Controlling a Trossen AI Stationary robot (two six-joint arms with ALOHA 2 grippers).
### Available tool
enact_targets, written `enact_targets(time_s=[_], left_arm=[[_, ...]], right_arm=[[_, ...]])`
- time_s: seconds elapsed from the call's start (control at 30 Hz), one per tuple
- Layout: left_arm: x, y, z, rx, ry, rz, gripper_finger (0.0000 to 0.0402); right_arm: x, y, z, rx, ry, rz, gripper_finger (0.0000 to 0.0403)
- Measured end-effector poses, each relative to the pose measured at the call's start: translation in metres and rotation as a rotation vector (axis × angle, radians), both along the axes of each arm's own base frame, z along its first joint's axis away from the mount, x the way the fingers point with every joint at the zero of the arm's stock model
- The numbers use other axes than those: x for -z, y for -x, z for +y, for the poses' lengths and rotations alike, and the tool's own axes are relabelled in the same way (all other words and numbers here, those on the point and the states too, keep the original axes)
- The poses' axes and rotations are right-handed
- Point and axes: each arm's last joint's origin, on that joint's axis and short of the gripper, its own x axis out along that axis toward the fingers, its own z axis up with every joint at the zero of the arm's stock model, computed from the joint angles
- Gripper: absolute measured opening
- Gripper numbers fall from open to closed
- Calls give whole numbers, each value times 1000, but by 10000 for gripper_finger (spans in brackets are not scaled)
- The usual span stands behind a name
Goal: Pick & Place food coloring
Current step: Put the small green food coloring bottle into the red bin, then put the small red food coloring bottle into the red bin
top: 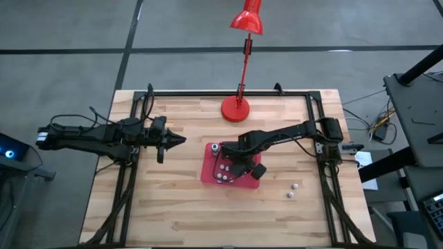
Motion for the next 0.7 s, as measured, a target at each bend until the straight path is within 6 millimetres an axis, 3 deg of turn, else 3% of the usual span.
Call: enact_targets(time_s=[0.5,0.7], left_arm=[[0,0,0,0,0,0,0],[0,0,0,0,0,0,0]], right_arm=[[-6,2,1,91,-12,49,118],[-17,1,6,227,-33,78,118]])
